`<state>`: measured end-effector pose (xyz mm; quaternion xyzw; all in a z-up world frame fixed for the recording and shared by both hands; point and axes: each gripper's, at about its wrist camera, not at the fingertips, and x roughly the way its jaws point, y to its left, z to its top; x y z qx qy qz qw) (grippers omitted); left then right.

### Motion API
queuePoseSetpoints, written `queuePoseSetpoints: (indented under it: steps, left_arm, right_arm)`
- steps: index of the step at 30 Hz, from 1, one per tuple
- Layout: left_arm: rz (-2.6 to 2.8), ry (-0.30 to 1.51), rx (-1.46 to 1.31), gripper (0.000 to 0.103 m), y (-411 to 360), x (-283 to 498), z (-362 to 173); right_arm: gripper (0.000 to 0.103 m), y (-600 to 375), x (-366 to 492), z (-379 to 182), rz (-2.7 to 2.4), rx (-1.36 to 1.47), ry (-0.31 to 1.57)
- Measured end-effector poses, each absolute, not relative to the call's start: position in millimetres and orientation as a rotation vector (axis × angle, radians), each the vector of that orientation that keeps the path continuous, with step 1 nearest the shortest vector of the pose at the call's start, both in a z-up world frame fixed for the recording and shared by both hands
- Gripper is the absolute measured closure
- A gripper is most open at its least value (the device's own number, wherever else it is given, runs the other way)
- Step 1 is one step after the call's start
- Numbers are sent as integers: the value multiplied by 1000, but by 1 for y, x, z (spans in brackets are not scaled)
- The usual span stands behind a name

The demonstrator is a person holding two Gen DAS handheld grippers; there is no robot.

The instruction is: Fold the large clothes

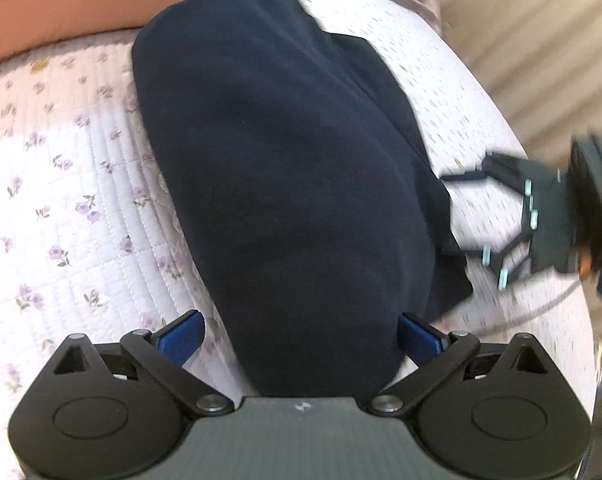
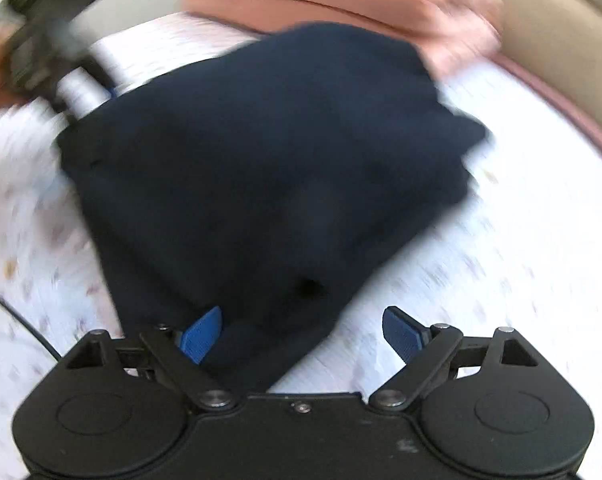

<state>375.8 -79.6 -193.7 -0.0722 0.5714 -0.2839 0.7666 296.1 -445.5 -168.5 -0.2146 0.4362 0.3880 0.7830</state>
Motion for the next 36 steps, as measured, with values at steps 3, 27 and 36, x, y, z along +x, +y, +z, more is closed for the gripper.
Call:
queuePoseSetpoints:
  steps: [3, 27, 36]
  left_arm:
    - [-661, 1251, -46, 0, -89, 364, -186]
    - [-658, 1317, 118, 10, -103, 333, -185]
    - [-494, 1154, -262, 0, -52, 399, -156]
  right_arm:
    - [1, -447, 286, -140, 834, -394, 879]
    - [60, -440, 260, -157, 734, -264, 1120]
    - [9, -417, 300, -108, 688, -157, 824]
